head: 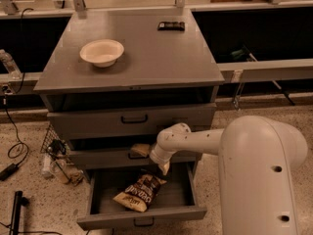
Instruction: Pick brown chip bag from bottom drawer and place on counter
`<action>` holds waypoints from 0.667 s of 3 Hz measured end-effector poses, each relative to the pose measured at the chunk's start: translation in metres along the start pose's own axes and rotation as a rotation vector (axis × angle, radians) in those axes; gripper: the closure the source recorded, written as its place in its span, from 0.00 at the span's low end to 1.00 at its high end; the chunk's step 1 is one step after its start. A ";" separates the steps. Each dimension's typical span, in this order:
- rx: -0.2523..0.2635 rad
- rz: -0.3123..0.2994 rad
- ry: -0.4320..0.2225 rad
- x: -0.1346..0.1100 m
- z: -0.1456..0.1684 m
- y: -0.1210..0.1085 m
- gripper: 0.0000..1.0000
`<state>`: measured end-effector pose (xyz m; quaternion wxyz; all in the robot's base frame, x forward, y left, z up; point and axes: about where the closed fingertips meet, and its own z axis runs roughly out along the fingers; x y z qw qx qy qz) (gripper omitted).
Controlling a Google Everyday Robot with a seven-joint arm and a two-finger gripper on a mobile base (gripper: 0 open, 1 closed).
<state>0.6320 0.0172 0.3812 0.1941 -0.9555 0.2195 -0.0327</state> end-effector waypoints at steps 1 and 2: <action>-0.001 0.000 -0.001 0.000 0.001 0.000 0.00; -0.001 0.000 -0.001 -0.001 -0.001 -0.001 0.00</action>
Offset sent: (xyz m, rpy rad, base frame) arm 0.0000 0.0000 -0.0001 0.0000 0.0001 0.0001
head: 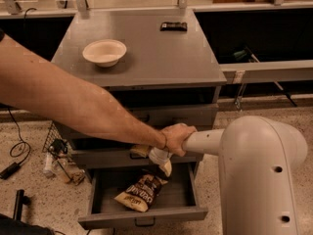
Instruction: Pick brown chip bag from bottom drawer and place on counter
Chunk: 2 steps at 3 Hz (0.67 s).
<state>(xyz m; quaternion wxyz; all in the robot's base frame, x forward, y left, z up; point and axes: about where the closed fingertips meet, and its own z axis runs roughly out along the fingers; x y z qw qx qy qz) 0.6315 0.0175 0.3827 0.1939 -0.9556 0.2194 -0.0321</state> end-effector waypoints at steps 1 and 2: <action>0.000 0.000 -0.001 -0.001 -0.008 -0.003 0.00; -0.005 0.004 0.004 -0.002 -0.008 -0.004 0.00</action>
Offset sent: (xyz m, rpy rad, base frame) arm -0.0493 -0.0100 0.1552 0.0962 -0.5324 -0.1015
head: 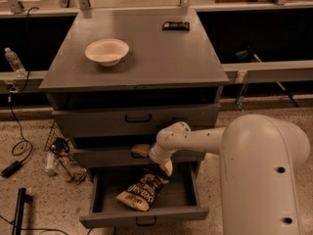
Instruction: Pick brown chip bag from bottom drawer and place on counter
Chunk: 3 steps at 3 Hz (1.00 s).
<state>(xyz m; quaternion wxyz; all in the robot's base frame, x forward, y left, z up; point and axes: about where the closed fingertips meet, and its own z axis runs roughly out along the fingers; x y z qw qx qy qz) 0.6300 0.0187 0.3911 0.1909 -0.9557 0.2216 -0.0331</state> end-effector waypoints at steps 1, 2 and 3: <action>0.022 0.060 0.041 -0.004 -0.009 0.001 0.00; 0.030 0.140 0.036 -0.010 -0.006 0.001 0.00; 0.028 0.141 0.035 -0.010 -0.005 0.001 0.00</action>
Offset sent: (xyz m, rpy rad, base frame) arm -0.0038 -0.0011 0.0056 0.0084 -0.0162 -0.0513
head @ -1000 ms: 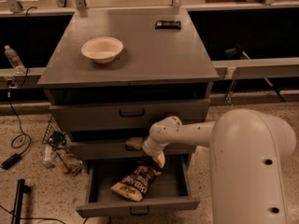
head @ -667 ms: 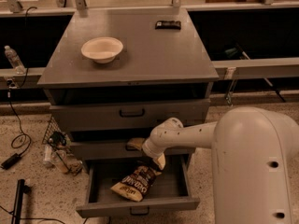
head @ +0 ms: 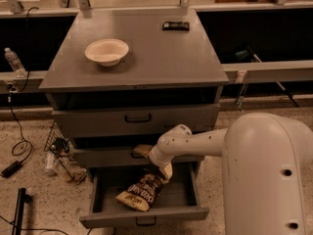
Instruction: Pick brown chip bag from bottom drawer and place on counter
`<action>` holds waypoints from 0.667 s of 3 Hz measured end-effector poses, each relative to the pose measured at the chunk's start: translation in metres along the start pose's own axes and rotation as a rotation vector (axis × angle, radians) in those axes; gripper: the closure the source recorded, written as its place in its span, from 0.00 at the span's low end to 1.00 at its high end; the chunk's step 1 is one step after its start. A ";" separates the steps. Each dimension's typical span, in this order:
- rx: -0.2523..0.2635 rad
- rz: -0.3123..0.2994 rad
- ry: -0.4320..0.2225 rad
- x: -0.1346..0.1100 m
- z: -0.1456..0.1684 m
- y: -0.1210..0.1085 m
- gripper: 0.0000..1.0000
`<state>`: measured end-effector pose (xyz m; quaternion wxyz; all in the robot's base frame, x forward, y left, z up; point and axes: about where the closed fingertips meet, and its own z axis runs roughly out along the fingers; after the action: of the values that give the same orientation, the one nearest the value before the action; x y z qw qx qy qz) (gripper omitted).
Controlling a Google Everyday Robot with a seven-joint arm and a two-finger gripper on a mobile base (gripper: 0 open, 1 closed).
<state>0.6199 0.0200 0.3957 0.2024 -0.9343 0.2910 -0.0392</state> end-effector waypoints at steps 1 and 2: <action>0.055 0.053 0.019 -0.002 -0.014 0.011 0.00; 0.175 0.130 0.177 0.028 -0.104 0.068 0.00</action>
Offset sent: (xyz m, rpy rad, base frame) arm -0.1630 -0.1492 0.1243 0.2035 -0.3382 -0.5652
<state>0.5869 -0.0832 0.4619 0.2587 -0.8850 0.3633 -0.1336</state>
